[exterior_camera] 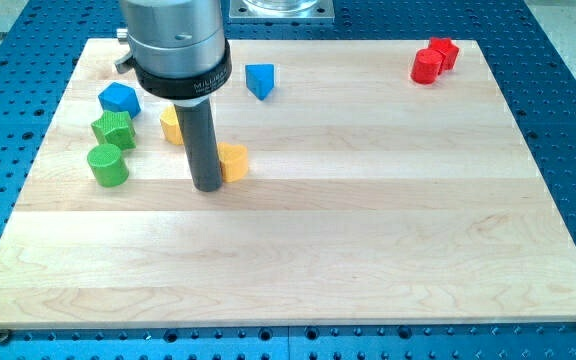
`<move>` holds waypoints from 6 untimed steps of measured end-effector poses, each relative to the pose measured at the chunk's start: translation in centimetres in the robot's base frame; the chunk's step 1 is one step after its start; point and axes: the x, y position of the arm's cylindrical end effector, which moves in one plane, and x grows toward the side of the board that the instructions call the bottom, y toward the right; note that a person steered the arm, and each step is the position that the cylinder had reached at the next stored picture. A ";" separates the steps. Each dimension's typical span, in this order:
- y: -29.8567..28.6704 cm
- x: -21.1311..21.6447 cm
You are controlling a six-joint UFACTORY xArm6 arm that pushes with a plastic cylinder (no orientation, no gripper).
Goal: Nudge the yellow heart to the bottom right of the hexagon
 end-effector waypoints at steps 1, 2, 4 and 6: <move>3.7 3.4; 4.7 1.1; 2.2 -1.7; 14.4 -8.3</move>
